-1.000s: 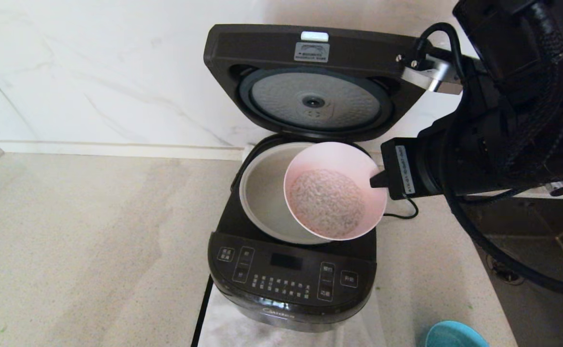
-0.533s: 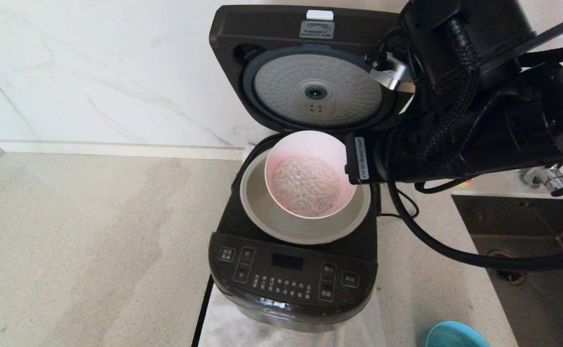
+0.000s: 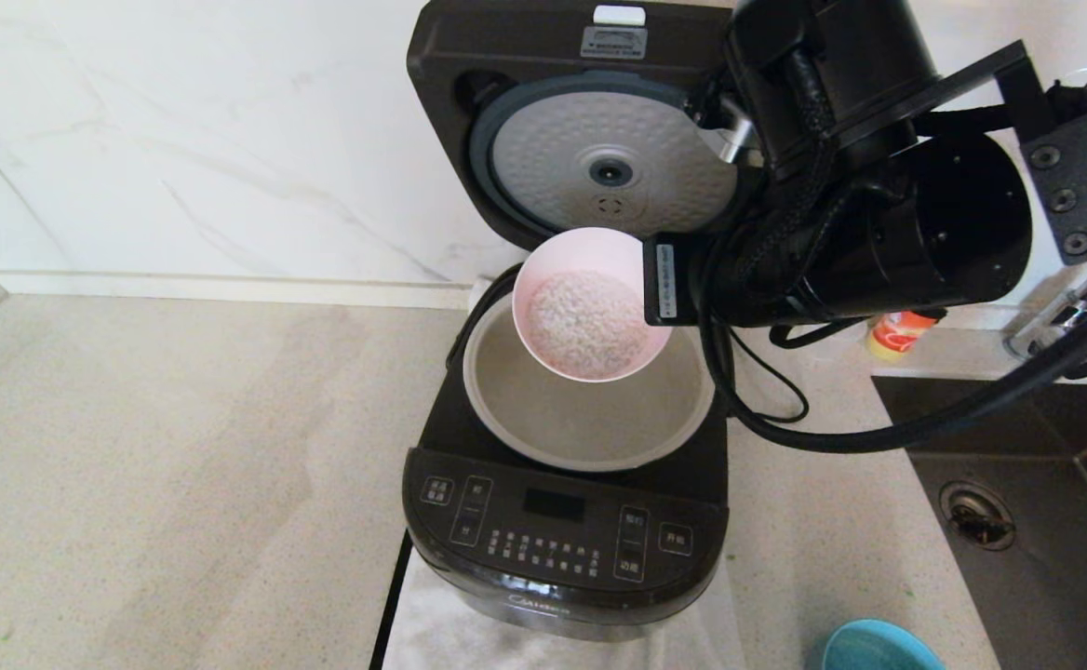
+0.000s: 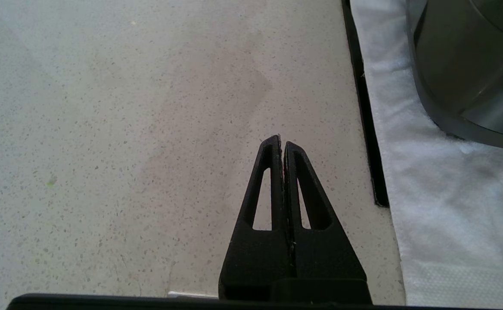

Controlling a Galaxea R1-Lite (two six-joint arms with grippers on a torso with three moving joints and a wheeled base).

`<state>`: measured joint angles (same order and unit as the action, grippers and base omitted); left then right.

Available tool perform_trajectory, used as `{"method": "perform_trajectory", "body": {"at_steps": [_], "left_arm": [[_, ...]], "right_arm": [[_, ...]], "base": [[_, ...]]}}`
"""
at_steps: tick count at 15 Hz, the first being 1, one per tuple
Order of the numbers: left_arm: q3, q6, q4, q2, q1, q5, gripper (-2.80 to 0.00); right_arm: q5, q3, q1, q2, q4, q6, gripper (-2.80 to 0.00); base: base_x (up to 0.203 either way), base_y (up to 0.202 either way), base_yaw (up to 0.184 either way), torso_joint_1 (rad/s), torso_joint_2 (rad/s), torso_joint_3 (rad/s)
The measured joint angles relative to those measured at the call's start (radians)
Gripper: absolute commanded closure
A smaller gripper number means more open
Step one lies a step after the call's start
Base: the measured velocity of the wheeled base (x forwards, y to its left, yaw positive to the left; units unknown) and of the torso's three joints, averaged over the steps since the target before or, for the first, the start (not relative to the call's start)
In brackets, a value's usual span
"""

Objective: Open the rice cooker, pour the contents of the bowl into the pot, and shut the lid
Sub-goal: Pour the rice from the bowl into the rice cooker

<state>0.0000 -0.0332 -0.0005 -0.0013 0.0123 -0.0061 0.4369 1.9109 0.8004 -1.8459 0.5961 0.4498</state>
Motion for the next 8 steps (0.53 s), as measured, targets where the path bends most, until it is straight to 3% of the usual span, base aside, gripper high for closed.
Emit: {"method": "perform_trajectory", "body": {"at_steps": [8], "left_arm": [[0.0, 0.0, 0.0, 0.0, 0.0, 0.0, 0.0]], "right_arm": [[0.123, -0.02, 0.0, -0.047, -0.084, -0.003, 0.0]], "base": [[0.0, 0.0, 0.0, 0.0, 0.0, 0.0]]}}
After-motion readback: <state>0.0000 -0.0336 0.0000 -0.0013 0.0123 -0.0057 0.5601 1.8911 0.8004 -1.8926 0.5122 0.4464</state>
